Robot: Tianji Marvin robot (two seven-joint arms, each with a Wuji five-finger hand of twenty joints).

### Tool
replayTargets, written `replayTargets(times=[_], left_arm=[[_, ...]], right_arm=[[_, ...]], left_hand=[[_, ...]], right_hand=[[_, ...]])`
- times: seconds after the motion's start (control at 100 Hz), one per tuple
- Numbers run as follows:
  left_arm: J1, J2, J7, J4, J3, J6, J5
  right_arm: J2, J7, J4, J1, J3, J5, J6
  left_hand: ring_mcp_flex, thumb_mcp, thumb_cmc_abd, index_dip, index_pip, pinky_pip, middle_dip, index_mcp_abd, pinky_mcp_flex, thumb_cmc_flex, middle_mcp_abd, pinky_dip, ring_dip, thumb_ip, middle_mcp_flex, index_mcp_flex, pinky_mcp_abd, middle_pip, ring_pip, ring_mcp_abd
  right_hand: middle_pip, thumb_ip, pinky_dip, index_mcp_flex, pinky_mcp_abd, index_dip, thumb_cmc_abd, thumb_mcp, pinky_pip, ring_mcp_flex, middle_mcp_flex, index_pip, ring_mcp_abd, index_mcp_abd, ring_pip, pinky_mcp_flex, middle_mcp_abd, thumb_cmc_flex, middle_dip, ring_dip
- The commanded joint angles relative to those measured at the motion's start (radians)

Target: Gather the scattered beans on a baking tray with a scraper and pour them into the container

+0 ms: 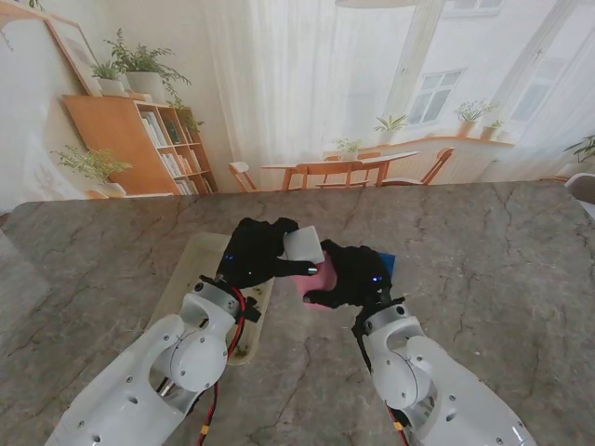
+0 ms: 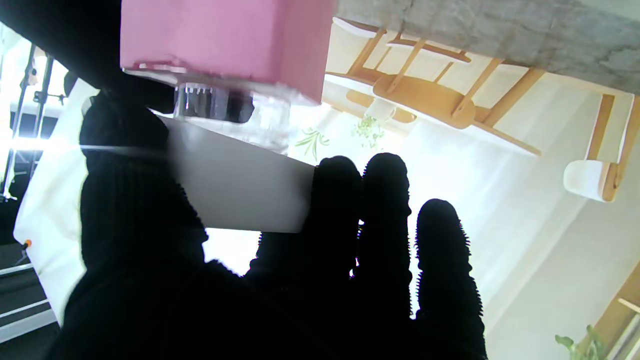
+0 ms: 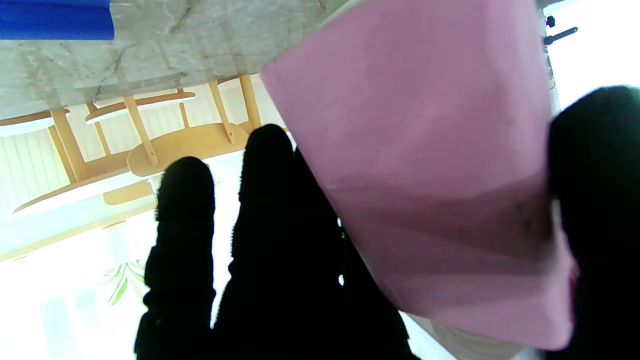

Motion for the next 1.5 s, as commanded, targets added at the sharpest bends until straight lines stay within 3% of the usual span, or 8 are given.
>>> replayTargets(times=[0.0, 0.24, 0.38, 0.51, 0.74, 0.93, 1.21, 1.49], left_arm=[[-0.011, 0.003, 0.014, -0.011, -0.004, -0.001, 0.009], [0.004, -0.001, 0.023, -0.032, -0.032, 0.015, -0.004], [0.049, 0.0, 0.016, -0.088, -0.09, 0.045, -0.025], [0.105, 0.012, -0.007, -0.153, -0.164, 0.078, 0.016], [0.227, 0.043, -0.109, -0.244, -0.346, 0.079, 0.106], [0.303, 0.063, -0.212, -0.265, -0.487, 0.044, 0.157], [0.327, 0.084, -0.328, -0.198, -0.623, 0.023, 0.208], [0.23, 0.104, -0.398, 0.005, -0.645, 0.013, 0.203]], right_arm=[[0.002, 0.016, -0.001, -0.008, -0.007, -0.006, -0.01], [0.002, 0.014, 0.0, -0.007, -0.005, -0.005, -0.012], [0.002, 0.013, -0.003, -0.012, 0.001, -0.006, -0.006], [-0.001, 0.006, -0.005, -0.016, 0.007, -0.001, 0.004], [-0.017, -0.018, -0.008, -0.03, 0.027, 0.055, 0.035], [-0.024, -0.022, -0.024, -0.05, 0.055, 0.081, 0.067], [-0.024, -0.01, -0.048, -0.077, 0.092, 0.085, 0.1], [-0.024, -0.008, -0.048, -0.078, 0.096, 0.089, 0.104]], left_hand=[[-0.024, 0.181, 0.169, 0.028, 0.209, -0.016, -0.012, -0.185, -0.009, 0.289, -0.212, -0.024, -0.009, -0.012, -0.029, 0.1, -0.023, -0.014, -0.025, -0.035], [-0.023, 0.177, 0.177, 0.012, 0.203, -0.027, -0.029, -0.198, -0.005, 0.279, -0.219, -0.037, -0.026, -0.016, -0.032, 0.105, -0.036, -0.041, -0.048, -0.044], [-0.023, 0.177, 0.179, 0.009, 0.2, -0.032, -0.033, -0.201, -0.003, 0.276, -0.222, -0.041, -0.031, -0.016, -0.034, 0.105, -0.042, -0.047, -0.056, -0.047], [-0.021, 0.177, 0.183, 0.007, 0.197, -0.037, -0.037, -0.208, -0.001, 0.273, -0.229, -0.046, -0.035, -0.016, -0.036, 0.102, -0.049, -0.054, -0.062, -0.056], [-0.025, 0.178, 0.195, -0.002, 0.183, -0.051, -0.049, -0.221, 0.008, 0.267, -0.247, -0.058, -0.047, -0.015, -0.05, 0.087, -0.069, -0.075, -0.083, -0.077], [-0.036, 0.179, 0.211, -0.014, 0.154, -0.063, -0.065, -0.211, 0.009, 0.279, -0.256, -0.068, -0.057, -0.015, -0.073, 0.058, -0.085, -0.098, -0.103, -0.091], [-0.064, 0.179, 0.228, -0.009, 0.121, -0.075, -0.08, -0.199, -0.007, 0.304, -0.262, -0.077, -0.068, -0.013, -0.116, 0.013, -0.098, -0.115, -0.124, -0.101], [-0.112, 0.18, 0.246, 0.001, 0.083, -0.074, -0.007, -0.179, -0.046, 0.339, -0.254, -0.09, -0.078, -0.007, -0.167, -0.033, -0.105, -0.124, -0.13, -0.101]], right_hand=[[0.15, 0.119, 0.017, 0.082, 0.003, 0.017, 0.097, 0.24, 0.019, 0.003, 0.1, 0.182, -0.058, -0.414, -0.006, -0.008, -0.129, 0.227, 0.037, 0.001], [0.149, 0.118, 0.016, 0.078, -0.002, 0.013, 0.101, 0.239, 0.017, 0.004, 0.099, 0.183, -0.062, -0.416, -0.008, -0.006, -0.134, 0.224, 0.036, 0.0], [0.148, 0.118, 0.016, 0.076, -0.002, 0.011, 0.105, 0.237, 0.017, 0.003, 0.098, 0.184, -0.062, -0.416, -0.01, -0.006, -0.136, 0.223, 0.036, -0.001], [0.146, 0.118, 0.016, 0.073, -0.003, 0.009, 0.111, 0.234, 0.017, 0.003, 0.097, 0.185, -0.064, -0.415, -0.011, -0.006, -0.138, 0.221, 0.035, -0.001], [0.135, 0.115, 0.015, 0.055, -0.008, -0.003, 0.146, 0.206, 0.016, 0.0, 0.086, 0.187, -0.069, -0.416, -0.021, -0.002, -0.148, 0.22, 0.024, -0.007], [0.134, 0.118, 0.014, 0.053, -0.008, -0.006, 0.153, 0.198, 0.015, -0.001, 0.084, 0.192, -0.068, -0.413, -0.025, -0.002, -0.151, 0.223, 0.02, -0.01], [0.135, 0.12, 0.013, 0.053, -0.01, -0.01, 0.153, 0.195, 0.013, -0.001, 0.084, 0.193, -0.069, -0.415, -0.026, -0.003, -0.151, 0.223, 0.017, -0.011], [0.136, 0.12, 0.012, 0.052, -0.012, -0.011, 0.154, 0.194, 0.012, -0.002, 0.083, 0.192, -0.069, -0.416, -0.026, -0.004, -0.152, 0.222, 0.015, -0.012]])
